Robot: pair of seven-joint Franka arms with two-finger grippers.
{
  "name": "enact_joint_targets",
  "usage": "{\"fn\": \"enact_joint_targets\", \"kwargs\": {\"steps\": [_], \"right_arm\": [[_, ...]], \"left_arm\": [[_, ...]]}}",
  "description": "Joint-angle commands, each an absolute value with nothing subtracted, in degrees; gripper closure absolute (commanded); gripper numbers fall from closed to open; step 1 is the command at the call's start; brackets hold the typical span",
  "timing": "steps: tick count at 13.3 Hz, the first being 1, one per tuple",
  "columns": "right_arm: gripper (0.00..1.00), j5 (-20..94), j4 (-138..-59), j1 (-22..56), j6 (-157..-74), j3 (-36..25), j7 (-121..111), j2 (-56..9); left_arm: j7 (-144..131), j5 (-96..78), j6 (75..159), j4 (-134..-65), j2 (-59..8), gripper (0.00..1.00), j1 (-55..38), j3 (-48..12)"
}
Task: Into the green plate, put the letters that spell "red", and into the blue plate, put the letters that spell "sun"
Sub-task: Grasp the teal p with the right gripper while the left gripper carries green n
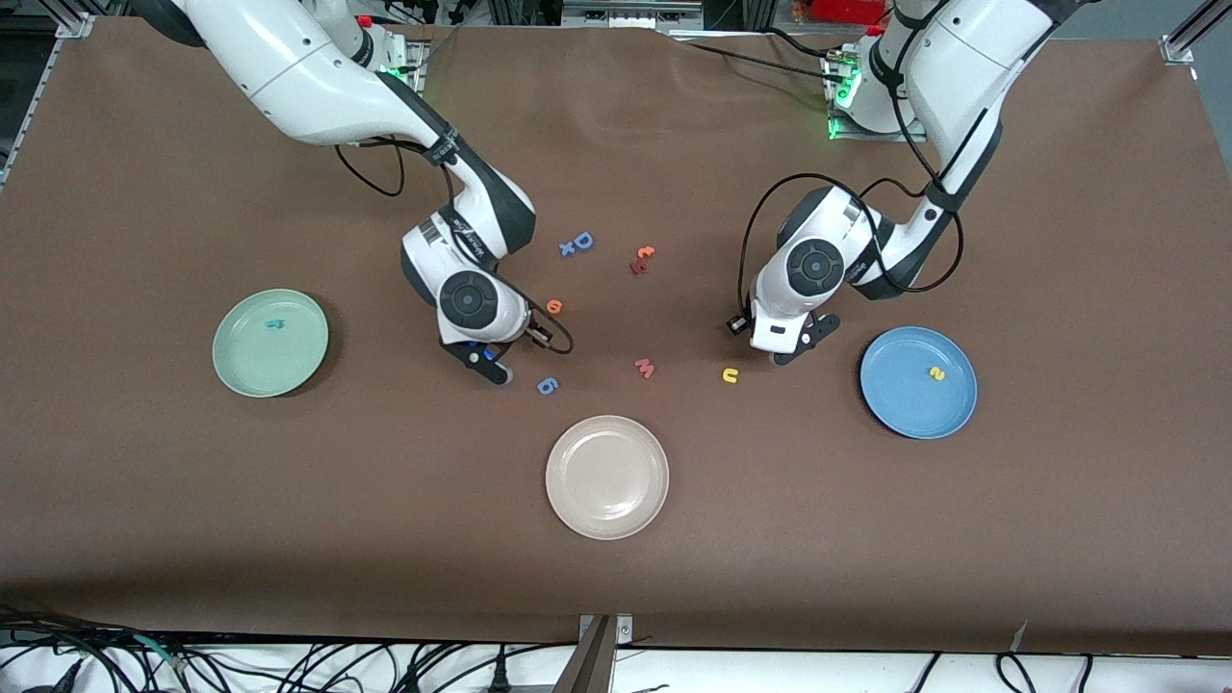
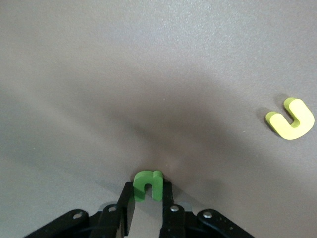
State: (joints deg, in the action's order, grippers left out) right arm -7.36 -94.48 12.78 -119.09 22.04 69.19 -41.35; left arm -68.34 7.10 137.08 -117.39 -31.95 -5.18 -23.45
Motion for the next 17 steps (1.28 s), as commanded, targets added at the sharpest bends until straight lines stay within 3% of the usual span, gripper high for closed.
{"fn": "enact_joint_targets", "kwargs": {"steps": [1, 3, 7, 12, 17], "right_arm": [[0.69, -7.56, -89.75, 9.6, -108.59, 22.24, 63.31, -39.82], [0.69, -7.21, -87.46, 6.43, -102.24, 22.32, 56.9, -38.94], [0.69, -7.38, -86.84, -3.75, -94.41, 22.06, 36.1, -36.57], [0.69, -10.72, -87.45, -13.69, -95.27, 19.25, 11.9, -38.4], [0.68, -13.61, -91.14, -16.08, -100.63, 18.63, 7.13, -41.39]], "left_arm": [[-68.2, 6.42, 137.2, -118.74, -31.29, 0.83, -5.1, -23.47], [-68.12, 6.42, 136.68, -118.48, -29.89, 0.83, -5.1, -23.47], [-63.13, 7.29, 125.71, -113.92, -28.39, 0.84, -4.48, -23.38], [-38.03, 7.12, 113.84, -108.2, -26.99, 0.84, 2.97, -23.38], [-12.17, 7.03, 112.85, -108.11, -27.6, 0.85, 12.64, -23.2]]}}
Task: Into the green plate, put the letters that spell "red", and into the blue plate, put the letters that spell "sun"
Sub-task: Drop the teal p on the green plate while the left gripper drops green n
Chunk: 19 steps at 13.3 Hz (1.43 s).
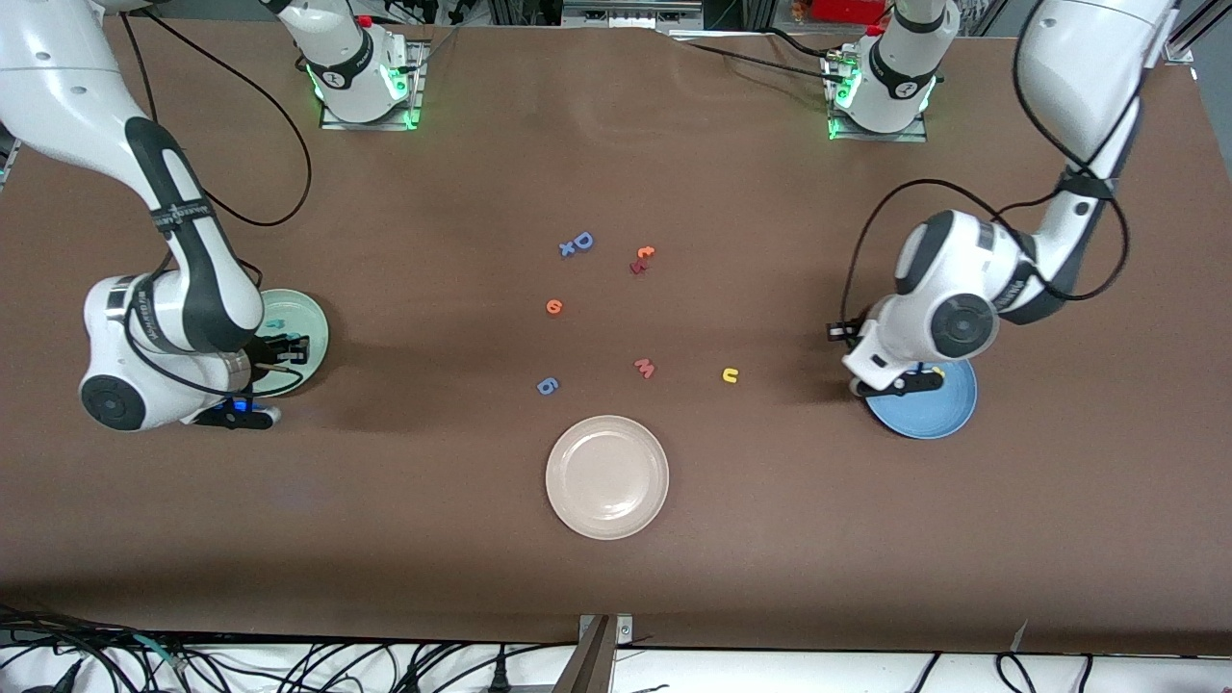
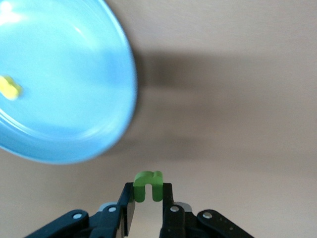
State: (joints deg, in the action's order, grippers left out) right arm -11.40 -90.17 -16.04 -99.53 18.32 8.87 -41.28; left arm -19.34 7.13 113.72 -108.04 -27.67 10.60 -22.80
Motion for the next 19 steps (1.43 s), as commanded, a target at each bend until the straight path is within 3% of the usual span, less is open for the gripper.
{"fn": "enact_joint_targets", "kwargs": {"steps": [1, 2, 3, 4, 5, 8, 11, 12, 13, 14, 19], "right_arm": [[0.67, -14.06, -91.23, -16.26, -101.33, 18.28, 6.77, -41.74], [0.65, -13.98, -91.49, -16.69, -101.6, 18.28, 6.51, -42.53], [0.51, -13.97, -91.67, -16.79, -101.6, 18.28, 6.5, -42.63], [0.21, -13.97, -91.76, -16.79, -101.51, 18.28, 6.5, -42.63], [0.0, -13.97, -91.67, -16.79, -101.34, 18.28, 6.5, -42.63], [0.0, -12.93, -91.15, -16.44, -98.81, 20.38, 8.69, -41.05], [0.01, -11.52, -90.97, -16.52, -96.42, 28.27, 23.24, -39.11], [0.01, -11.51, -90.97, -16.52, -96.42, 31.26, 29.64, -39.11], [0.01, -11.51, -91.23, -16.52, -97.03, 34.25, 36.15, -39.2], [0.01, -11.51, -91.32, -16.26, -97.64, 36.71, 41.61, -39.63], [0.01, -11.51, -92.37, -5.74, -107.38, 38.76, 64.04, -41.92]], "left_arm": [[-9.08, 7.29, 112.94, -108.02, -28.47, 0.84, 14.22, -23.2], [-6.09, 7.56, 113.46, -108.02, -29.52, 0.85, 15.54, -23.03], [-3.02, 7.82, 113.64, -107.41, -30.58, 0.85, 15.82, -22.77], [-0.81, 8.87, 113.56, -106.36, -31.72, 0.84, 16.17, -22.76], [-0.53, 9.92, 113.55, -106.0, -32.69, 0.84, 16.78, -22.76], [-0.18, 13.88, 114.25, -104.68, -36.38, 0.84, 17.84, -22.85], [-0.18, 13.8, 114.79, -104.77, -36.47, 0.82, 17.84, -22.85], [-0.18, 13.8, 114.7, -104.77, -36.47, 0.68, 17.84, -22.85], [-0.18, 13.71, 114.7, -104.68, -36.47, 0.38, 17.84, -22.85], [-0.18, 13.45, 114.35, -104.16, -36.39, 0.0, 17.93, -22.85], [-0.26, 13.1, 113.3, -103.45, -35.95, 0.0, 17.75, -23.03]]}}
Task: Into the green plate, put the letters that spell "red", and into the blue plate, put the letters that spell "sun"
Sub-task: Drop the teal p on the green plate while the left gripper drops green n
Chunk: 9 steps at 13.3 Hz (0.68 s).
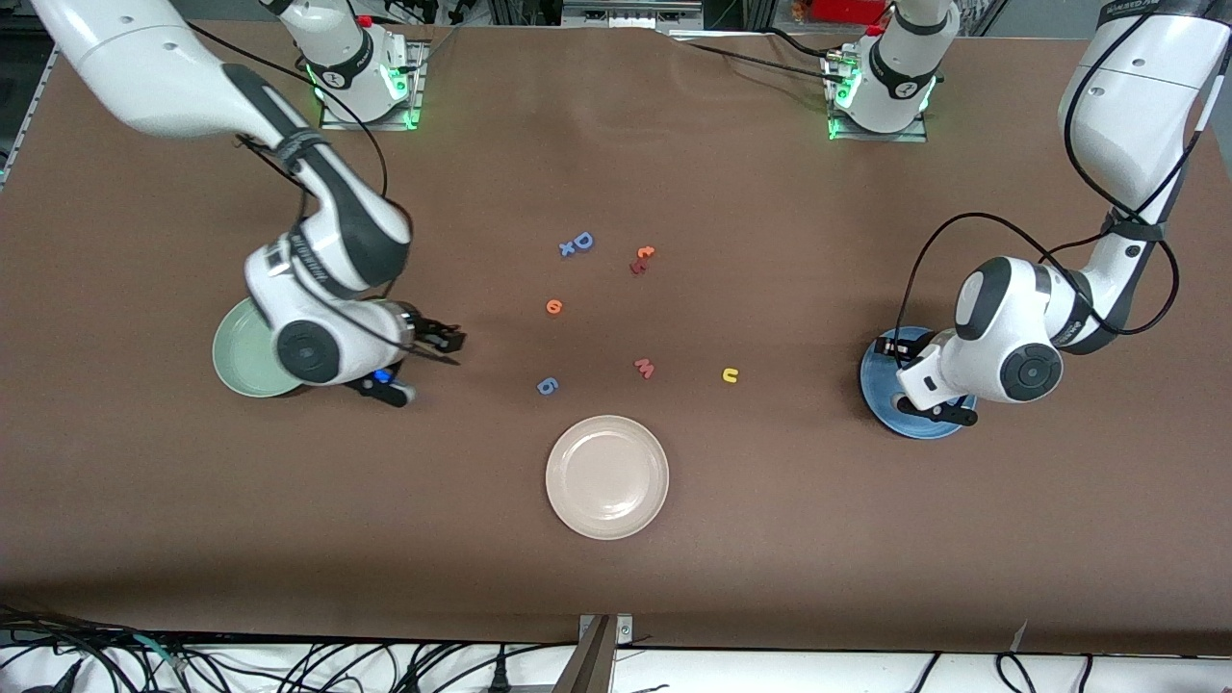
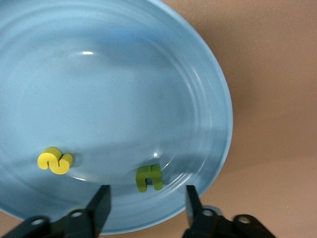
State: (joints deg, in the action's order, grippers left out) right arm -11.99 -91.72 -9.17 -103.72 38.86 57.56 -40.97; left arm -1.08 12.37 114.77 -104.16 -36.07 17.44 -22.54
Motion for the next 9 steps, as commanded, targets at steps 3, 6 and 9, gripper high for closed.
{"fn": "enact_joint_targets", "kwargs": {"steps": [3, 6, 9], "right_arm": [[0.01, -11.51, -95.43, -1.86, -115.19, 38.67, 69.86, -42.36], [0.01, -12.21, -100.88, 0.79, -125.4, 38.15, 73.73, -42.36], [0.01, -12.39, -104.84, 1.32, -131.64, 37.44, 73.83, -42.36]], "left_arm": [[-0.26, 13.01, 113.2, -103.45, -35.68, 0.0, 17.05, -23.47], [-0.18, 13.01, 113.12, -103.45, -35.68, 0.0, 16.88, -23.55], [-0.44, 13.1, 112.85, -103.45, -35.33, 0.0, 17.05, -27.15]]}}
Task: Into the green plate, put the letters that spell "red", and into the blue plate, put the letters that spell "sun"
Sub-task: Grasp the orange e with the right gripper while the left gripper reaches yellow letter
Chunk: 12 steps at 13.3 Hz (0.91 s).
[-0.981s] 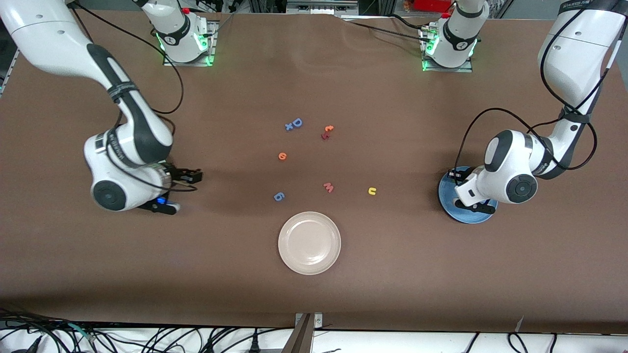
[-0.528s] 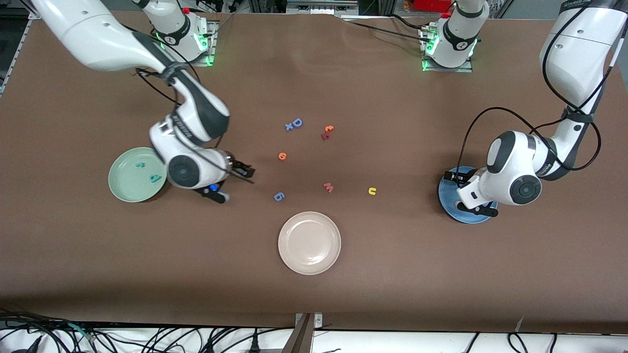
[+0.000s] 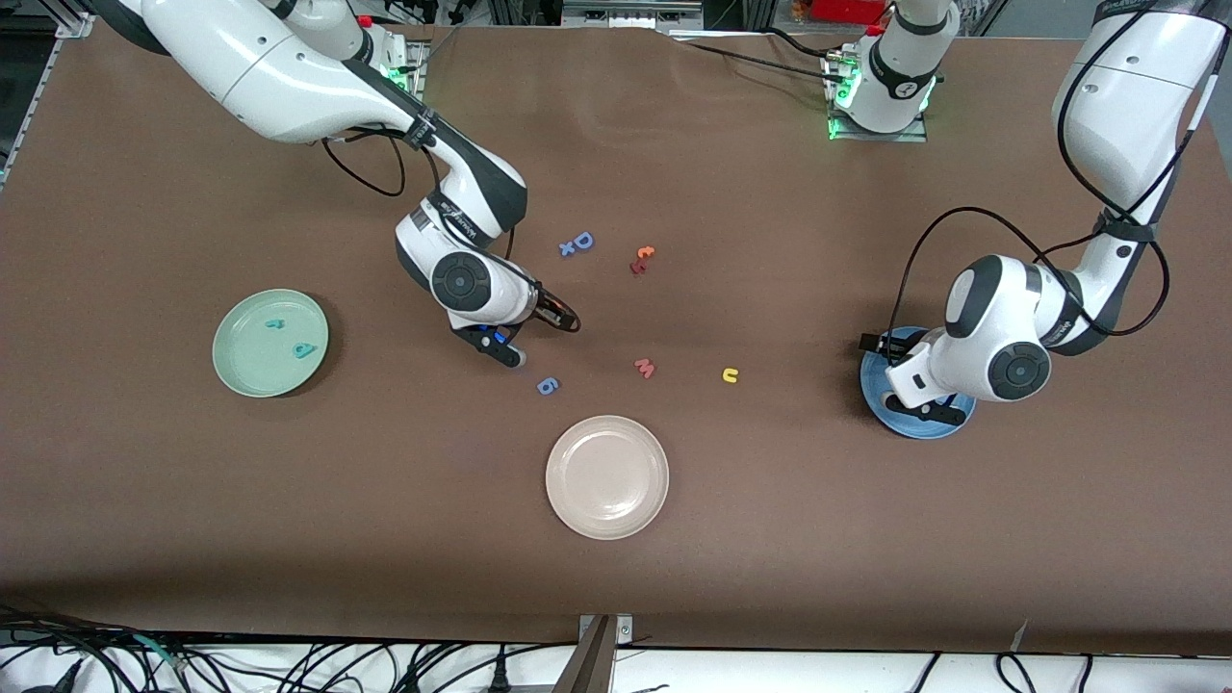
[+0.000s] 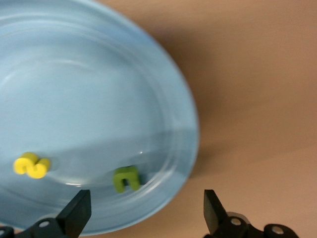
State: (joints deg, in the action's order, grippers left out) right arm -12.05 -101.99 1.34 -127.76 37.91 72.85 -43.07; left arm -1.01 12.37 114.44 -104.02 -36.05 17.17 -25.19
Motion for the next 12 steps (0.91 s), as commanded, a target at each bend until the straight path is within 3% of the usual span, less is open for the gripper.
{"fn": "enact_joint_targets", "kwargs": {"steps": [1, 4, 10, 12], "right_arm": [[0.01, -12.39, -105.81, 1.58, -133.66, 37.27, 73.83, -42.71], [0.06, -12.31, -106.35, 4.38, -135.79, 34.64, 73.92, -42.98], [0.48, -12.3, -106.26, 4.75, -136.23, 34.37, 74.62, -43.33], [0.52, -12.3, -106.26, 4.75, -136.23, 34.37, 74.62, -43.33]], "left_arm": [[-0.35, 13.01, 112.85, -103.45, -35.25, 0.0, 17.05, -27.77], [-2.54, 12.66, 113.2, -103.36, -35.24, 0.0, 16.79, -30.41], [-15.55, 11.69, 117.32, -103.36, -36.12, 0.0, 9.42, -31.46], [-16.61, 11.42, 120.92, -103.36, -36.82, 0.0, 7.39, -31.46]]}}
